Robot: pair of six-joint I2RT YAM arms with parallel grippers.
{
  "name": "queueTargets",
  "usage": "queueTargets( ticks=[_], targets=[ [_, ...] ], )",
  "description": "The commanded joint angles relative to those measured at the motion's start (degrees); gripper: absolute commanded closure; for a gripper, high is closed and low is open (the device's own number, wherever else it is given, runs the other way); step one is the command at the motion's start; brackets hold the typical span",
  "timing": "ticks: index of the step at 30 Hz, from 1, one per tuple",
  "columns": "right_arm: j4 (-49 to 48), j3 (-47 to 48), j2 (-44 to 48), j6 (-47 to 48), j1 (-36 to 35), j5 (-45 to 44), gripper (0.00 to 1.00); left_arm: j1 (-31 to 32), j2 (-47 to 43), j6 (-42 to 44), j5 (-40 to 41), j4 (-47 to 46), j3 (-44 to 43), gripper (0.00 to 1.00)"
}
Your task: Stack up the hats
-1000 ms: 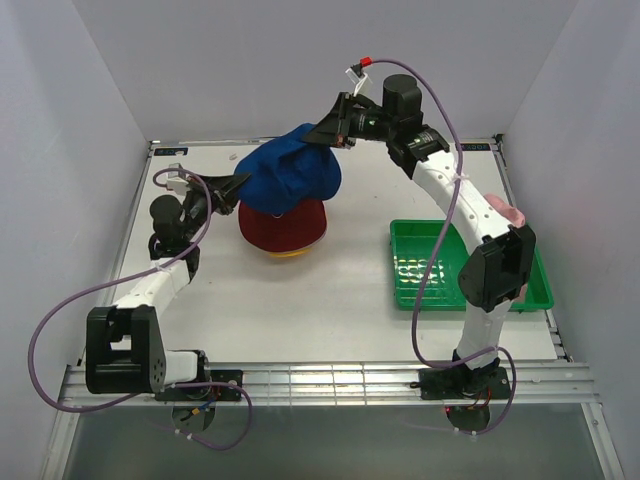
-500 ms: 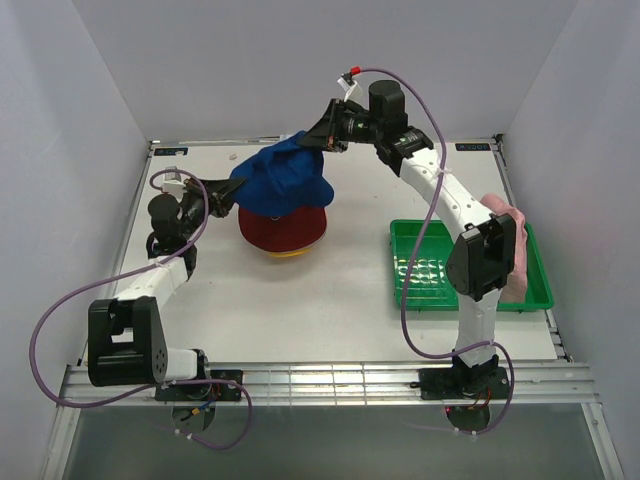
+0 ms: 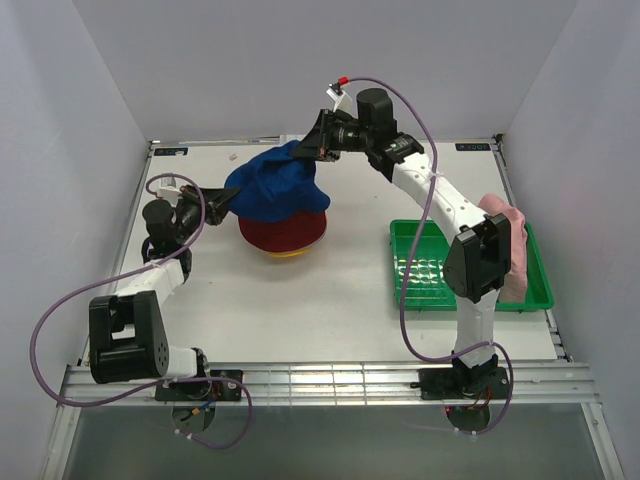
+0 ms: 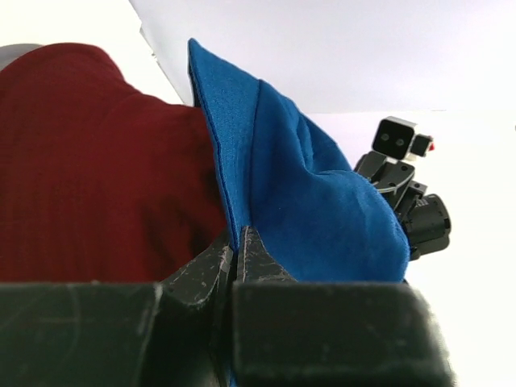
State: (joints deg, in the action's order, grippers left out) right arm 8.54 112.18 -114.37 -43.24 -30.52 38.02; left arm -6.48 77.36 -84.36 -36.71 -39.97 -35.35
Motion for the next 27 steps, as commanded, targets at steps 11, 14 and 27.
queueTargets(
  ticks=[11, 14, 27],
  targets=[
    [3.9, -1.4, 4.4, 5.3, -0.6, -3.1, 0.63, -0.9, 3.4, 5.9, -4.2, -0.5, -0.4, 1.00],
    [5.0, -1.3, 5.2, 6.3, -0.6, -4.1, 0.54, -1.1, 3.7, 5.7, -4.2, -0.5, -0.4, 1.00],
    [7.1, -8.4, 10.9, 10.4, 1.3, -9.1, 0.30, -2.0, 5.1, 6.7, -4.0, 1.3, 0.3, 0.86]
  ],
)
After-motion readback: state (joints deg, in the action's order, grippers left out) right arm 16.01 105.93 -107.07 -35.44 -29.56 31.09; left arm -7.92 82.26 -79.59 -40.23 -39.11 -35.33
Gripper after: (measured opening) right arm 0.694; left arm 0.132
